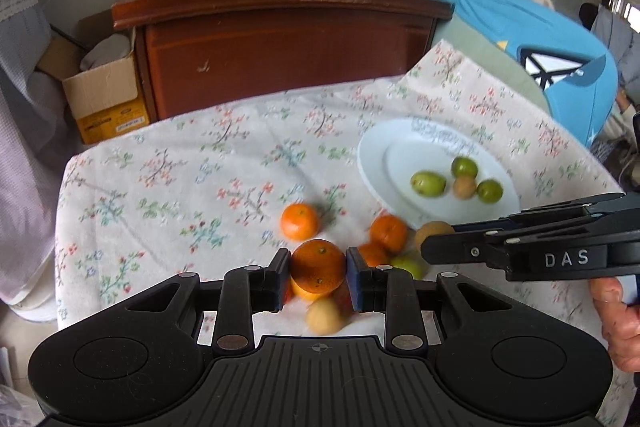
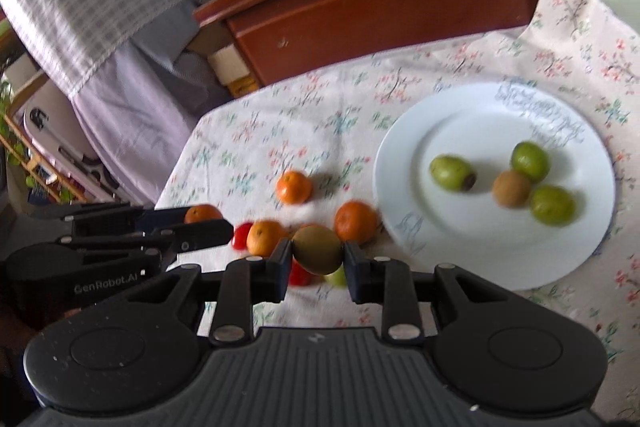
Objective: Organize fruits
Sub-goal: 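Carry the tangerine and brown kiwi onto the white plate and open both grippers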
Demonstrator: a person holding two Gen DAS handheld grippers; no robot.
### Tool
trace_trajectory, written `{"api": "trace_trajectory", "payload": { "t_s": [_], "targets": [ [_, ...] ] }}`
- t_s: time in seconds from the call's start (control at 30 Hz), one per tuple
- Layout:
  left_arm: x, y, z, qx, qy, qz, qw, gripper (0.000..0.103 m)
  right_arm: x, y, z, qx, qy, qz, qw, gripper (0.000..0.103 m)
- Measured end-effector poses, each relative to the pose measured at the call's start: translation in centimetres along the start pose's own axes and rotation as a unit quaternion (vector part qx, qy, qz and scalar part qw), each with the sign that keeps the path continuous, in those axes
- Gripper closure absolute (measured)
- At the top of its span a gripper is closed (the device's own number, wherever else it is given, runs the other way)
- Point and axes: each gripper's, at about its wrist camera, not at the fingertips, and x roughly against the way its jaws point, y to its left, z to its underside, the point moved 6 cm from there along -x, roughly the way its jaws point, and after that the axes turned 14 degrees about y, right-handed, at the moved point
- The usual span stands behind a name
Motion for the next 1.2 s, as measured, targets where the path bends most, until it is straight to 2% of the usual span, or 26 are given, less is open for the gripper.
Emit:
{"api": "trace_trajectory", "payload": {
  "t_s": [0.43,0.8,1.03,1.2],
  "targets": [
    [-0.9,-4.7,-3.2,-0.014,-0.023,0.038,0.9989,0.076,3.6,-3.9,-2.9,-0.053,-0.060,0.022,0.997,0.075],
    [-3.3,-8.3,-4.8,-0.022,-0.020,0.058,0.9979,0.076,5.4,-7.4,-3.8,-0.113,-0.081,0.043,0.989,0.075],
    [-5.5,-9.6,-4.7,-0.028,0.001,0.063,0.9976,0.076,6.4,-10.9,-4.0,-0.180,-0.095,0.068,0.977,0.075],
    [-6.7,-10.4,-4.9,-0.027,0.008,0.069,0.9972,0.076,5.3,-12.6,-3.3,-0.224,-0.076,0.079,0.968,0.075]
  ]
}}
